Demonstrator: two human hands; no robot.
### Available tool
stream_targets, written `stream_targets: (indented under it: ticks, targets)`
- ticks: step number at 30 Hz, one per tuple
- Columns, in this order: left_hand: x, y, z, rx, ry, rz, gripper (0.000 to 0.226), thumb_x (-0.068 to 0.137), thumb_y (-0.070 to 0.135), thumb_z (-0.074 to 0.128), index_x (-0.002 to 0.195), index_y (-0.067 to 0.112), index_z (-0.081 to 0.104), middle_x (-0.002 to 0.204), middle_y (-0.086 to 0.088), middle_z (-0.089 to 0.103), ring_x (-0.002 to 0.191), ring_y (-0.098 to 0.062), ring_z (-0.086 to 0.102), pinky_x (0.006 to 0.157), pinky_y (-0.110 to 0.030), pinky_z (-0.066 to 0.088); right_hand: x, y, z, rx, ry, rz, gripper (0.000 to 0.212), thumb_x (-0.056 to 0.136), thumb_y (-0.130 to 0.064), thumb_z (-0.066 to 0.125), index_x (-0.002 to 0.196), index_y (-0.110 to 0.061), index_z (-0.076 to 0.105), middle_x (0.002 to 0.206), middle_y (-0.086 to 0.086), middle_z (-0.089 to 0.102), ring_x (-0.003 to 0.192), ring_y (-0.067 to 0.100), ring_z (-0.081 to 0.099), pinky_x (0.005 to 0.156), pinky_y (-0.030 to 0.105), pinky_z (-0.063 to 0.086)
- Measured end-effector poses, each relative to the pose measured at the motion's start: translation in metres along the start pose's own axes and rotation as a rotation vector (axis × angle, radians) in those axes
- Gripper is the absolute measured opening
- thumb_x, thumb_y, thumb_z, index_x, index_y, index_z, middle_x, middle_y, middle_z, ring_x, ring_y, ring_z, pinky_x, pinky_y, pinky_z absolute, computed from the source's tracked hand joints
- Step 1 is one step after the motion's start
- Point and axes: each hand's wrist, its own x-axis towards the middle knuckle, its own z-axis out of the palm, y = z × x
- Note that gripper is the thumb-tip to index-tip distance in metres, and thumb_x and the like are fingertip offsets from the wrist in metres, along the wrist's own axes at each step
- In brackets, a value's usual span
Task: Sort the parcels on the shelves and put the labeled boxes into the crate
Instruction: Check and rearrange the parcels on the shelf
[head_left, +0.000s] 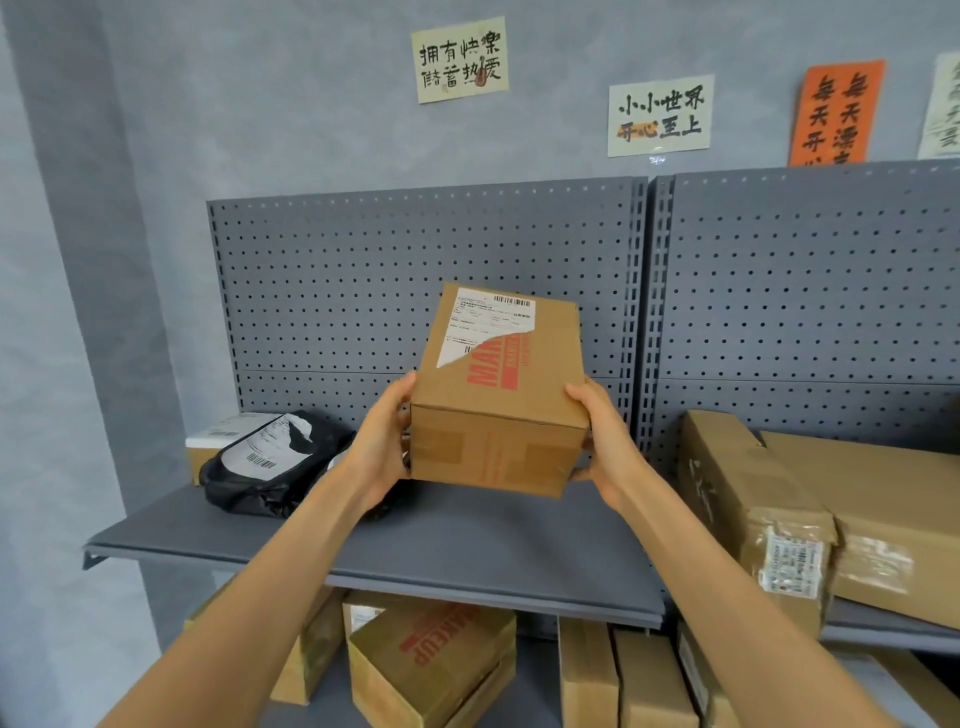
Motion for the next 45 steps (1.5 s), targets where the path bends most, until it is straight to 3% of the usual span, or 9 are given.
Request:
stream_targets:
  ticks: [5, 9, 15, 26, 29, 33, 36, 40, 45]
  targets:
    - [0.009, -0.001, -0.010, 0.164, -0.012, -0.058, 0.056, 0.082, 0.072, 0.047, 0.118, 0.033, 0.065, 0.117, 0.003, 0.069, 0.107, -0.017, 0.062, 0.082, -0.034, 0.049, 0.007, 0.011, 0.010, -0.052, 0.014, 0.097, 0.044, 0.093, -0.049, 0.048, 0.135, -0.039, 0.041, 0.119, -0.007, 0.054, 0.104, 0.019, 0.053, 0.085, 0.058, 0.047]
    - [0.018, -0.010, -0.022, 0.166, 0.075, -0.117, 0.044, 0.088, 0.054, 0.056, 0.119, 0.022, 0.060, 0.116, -0.005, 0.066, 0.100, -0.021, 0.062, 0.073, -0.034, 0.051, 0.013, 0.020, 0.021, -0.063, 0.007, 0.236, 0.036, 0.092, -0.048, 0.050, 0.124, -0.033, 0.047, 0.115, -0.001, 0.055, 0.105, 0.025, 0.051, 0.082, 0.060, 0.040]
    - [0.035, -0.027, -0.041, 0.181, 0.093, -0.209, 0.046, 0.090, 0.060, 0.048, 0.119, 0.027, 0.061, 0.114, -0.002, 0.067, 0.099, -0.018, 0.063, 0.073, -0.035, 0.053, 0.027, 0.050, 0.037, -0.054, 0.019, 0.375, 0.047, 0.088, -0.055, 0.053, 0.128, -0.030, 0.049, 0.128, 0.005, 0.050, 0.124, 0.035, 0.044, 0.094, 0.068, 0.036]
    - [0.063, -0.029, -0.043, 0.391, 0.105, -0.194, 0.036, 0.101, 0.041, 0.034, 0.118, 0.018, 0.055, 0.097, -0.001, 0.062, 0.083, -0.016, 0.059, 0.068, -0.031, 0.052, 0.059, 0.059, 0.045, -0.136, 0.001, 0.371, 0.055, 0.085, -0.061, 0.052, 0.120, -0.019, 0.059, 0.111, 0.006, 0.064, 0.104, 0.030, 0.060, 0.096, 0.049, 0.047]
    - [0.068, -0.029, -0.043, 0.427, 0.122, -0.211, 0.038, 0.101, 0.039, 0.035, 0.120, 0.013, 0.054, 0.105, -0.006, 0.061, 0.088, -0.020, 0.058, 0.075, -0.037, 0.053, 0.055, 0.053, 0.046, -0.176, -0.020, 0.396, 0.065, 0.085, -0.065, 0.050, 0.133, -0.022, 0.051, 0.132, 0.006, 0.055, 0.118, 0.033, 0.052, 0.102, 0.052, 0.040]
    - [0.076, -0.025, -0.047, 0.920, 0.334, 0.010, 0.047, 0.095, 0.039, 0.050, 0.133, 0.011, 0.050, 0.128, -0.012, 0.058, 0.112, -0.031, 0.053, 0.090, -0.040, 0.046, 0.040, 0.031, 0.041, -0.369, 0.071, 0.258, 0.083, 0.087, -0.066, 0.046, 0.152, -0.020, 0.024, 0.156, 0.002, 0.029, 0.142, 0.027, 0.029, 0.113, 0.047, 0.027]
    - [0.075, -0.010, -0.018, 0.964, 0.466, 0.302, 0.039, 0.091, 0.026, 0.053, 0.128, 0.015, 0.055, 0.131, -0.009, 0.058, 0.115, -0.035, 0.053, 0.089, -0.048, 0.050, 0.027, 0.003, 0.018, -0.481, 0.130, 0.101, 0.075, 0.093, -0.057, 0.047, 0.152, -0.017, 0.024, 0.156, 0.000, 0.030, 0.142, 0.023, 0.030, 0.113, 0.043, 0.027]
    - [0.048, 0.003, 0.073, 0.881, 0.180, 0.470, 0.027, 0.093, 0.025, 0.051, 0.118, 0.020, 0.061, 0.121, 0.003, 0.062, 0.098, -0.022, 0.062, 0.081, -0.035, 0.050, 0.005, -0.039, -0.030, -0.674, 0.265, -0.031, 0.054, 0.095, -0.033, 0.055, 0.143, -0.013, 0.043, 0.141, 0.007, 0.052, 0.127, 0.025, 0.050, 0.102, 0.036, 0.040]
    - [0.006, -0.015, 0.188, 0.698, -0.254, 0.214, 0.034, 0.097, 0.037, 0.049, 0.126, 0.020, 0.056, 0.126, 0.004, 0.058, 0.111, -0.015, 0.054, 0.092, -0.031, 0.045, -0.024, -0.051, -0.103, -0.889, 0.527, -0.010, 0.035, 0.093, -0.018, 0.052, 0.119, 0.003, 0.062, 0.119, 0.023, 0.064, 0.115, 0.038, 0.057, 0.093, 0.046, 0.050]
